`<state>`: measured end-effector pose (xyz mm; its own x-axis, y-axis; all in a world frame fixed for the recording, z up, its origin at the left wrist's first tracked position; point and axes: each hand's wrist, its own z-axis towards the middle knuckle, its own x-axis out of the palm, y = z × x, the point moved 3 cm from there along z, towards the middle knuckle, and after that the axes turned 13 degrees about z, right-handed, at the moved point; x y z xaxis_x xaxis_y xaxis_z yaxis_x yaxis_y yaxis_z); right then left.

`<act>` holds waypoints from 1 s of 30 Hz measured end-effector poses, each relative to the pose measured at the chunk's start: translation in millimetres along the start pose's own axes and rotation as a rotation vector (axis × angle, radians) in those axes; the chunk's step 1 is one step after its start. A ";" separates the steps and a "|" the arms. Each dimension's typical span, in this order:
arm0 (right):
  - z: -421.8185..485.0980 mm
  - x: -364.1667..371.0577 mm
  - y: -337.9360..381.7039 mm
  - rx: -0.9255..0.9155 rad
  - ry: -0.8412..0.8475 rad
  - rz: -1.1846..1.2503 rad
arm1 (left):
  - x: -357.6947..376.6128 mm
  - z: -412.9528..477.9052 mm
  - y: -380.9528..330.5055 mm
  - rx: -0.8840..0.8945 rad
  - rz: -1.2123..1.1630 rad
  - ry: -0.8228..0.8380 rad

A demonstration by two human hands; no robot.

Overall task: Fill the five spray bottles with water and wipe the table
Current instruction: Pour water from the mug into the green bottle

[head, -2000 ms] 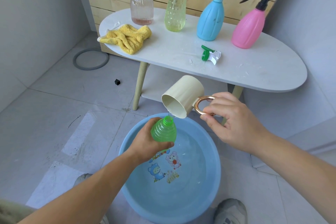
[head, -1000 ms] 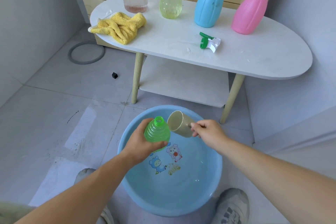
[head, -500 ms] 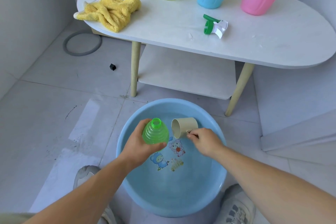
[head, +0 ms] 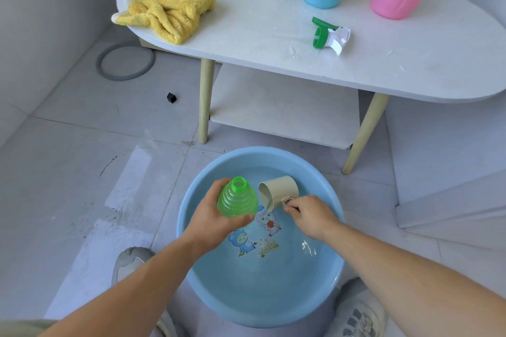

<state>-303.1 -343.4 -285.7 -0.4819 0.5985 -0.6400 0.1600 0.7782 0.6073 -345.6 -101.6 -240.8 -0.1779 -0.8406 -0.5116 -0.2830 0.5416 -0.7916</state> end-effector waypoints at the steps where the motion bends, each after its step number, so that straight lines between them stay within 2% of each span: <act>1: 0.0 0.6 -0.1 -0.003 0.003 -0.009 | 0.1 -0.2 -0.1 0.003 0.001 0.002; 6: -2.9 1.5 0.0 0.024 0.000 0.036 | -0.9 -0.5 -0.9 0.009 -0.006 -0.003; 13: -13.0 -20.6 17.9 0.102 -0.109 0.388 | -5.9 -2.0 -0.9 0.006 -0.035 -0.040; 21: -29.7 -62.7 41.5 0.048 -0.183 0.672 | -14.7 -11.9 -16.9 0.014 -0.033 -0.064; 25: -53.2 -93.1 67.1 -0.045 -0.205 0.709 | -17.7 -14.9 -25.1 0.052 -0.046 -0.049; 30: -87.9 -127.9 102.5 -0.165 -0.215 0.618 | -18.9 -17.0 -37.9 0.094 -0.050 -0.039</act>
<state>-300.8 -356.8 -100.2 -0.1587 0.9623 -0.2211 0.2096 0.2516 0.9449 -347.5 -106.3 -195.5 -0.1289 -0.8666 -0.4821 -0.2001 0.4988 -0.8433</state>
